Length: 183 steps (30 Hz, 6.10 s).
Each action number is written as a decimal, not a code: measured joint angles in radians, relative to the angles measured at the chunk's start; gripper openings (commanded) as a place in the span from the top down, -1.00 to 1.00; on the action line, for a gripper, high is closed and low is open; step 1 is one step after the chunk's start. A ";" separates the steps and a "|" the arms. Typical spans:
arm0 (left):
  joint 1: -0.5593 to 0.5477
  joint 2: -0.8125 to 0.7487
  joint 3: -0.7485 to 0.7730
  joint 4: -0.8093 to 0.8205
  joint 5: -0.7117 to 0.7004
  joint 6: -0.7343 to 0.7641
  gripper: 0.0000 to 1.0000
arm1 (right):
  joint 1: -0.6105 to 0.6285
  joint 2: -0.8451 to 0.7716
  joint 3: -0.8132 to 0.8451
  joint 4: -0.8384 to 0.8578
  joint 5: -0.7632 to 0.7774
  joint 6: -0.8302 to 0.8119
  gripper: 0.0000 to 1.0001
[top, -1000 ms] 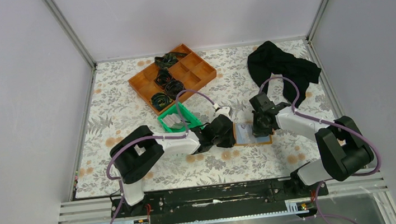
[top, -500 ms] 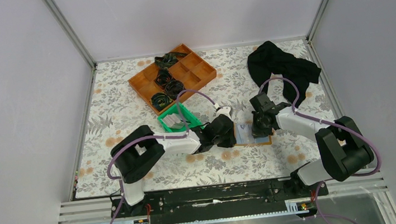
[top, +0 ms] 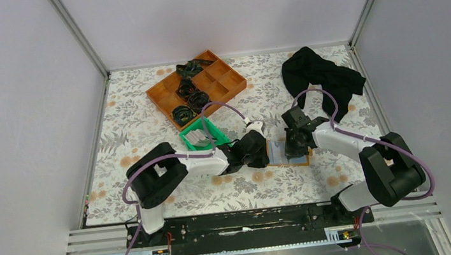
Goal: Put the credit cards into the card holder
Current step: Adjust the credit card in the card holder.
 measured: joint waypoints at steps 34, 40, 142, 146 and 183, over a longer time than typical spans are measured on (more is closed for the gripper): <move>0.000 -0.006 -0.020 0.027 -0.001 -0.013 0.40 | 0.010 -0.021 0.011 -0.008 0.002 0.021 0.96; 0.000 -0.007 -0.023 0.030 -0.001 -0.013 0.41 | 0.010 -0.020 -0.003 0.000 0.003 0.021 0.98; 0.000 0.002 0.003 -0.010 0.001 0.010 0.41 | -0.270 -0.290 -0.439 0.538 -0.382 0.197 0.35; 0.000 0.003 0.003 -0.009 0.001 0.010 0.42 | -0.278 -0.290 -0.444 0.546 -0.397 0.198 0.33; 0.000 0.005 0.003 -0.019 0.002 0.013 0.42 | -0.337 -0.373 -0.582 0.691 -0.509 0.265 1.00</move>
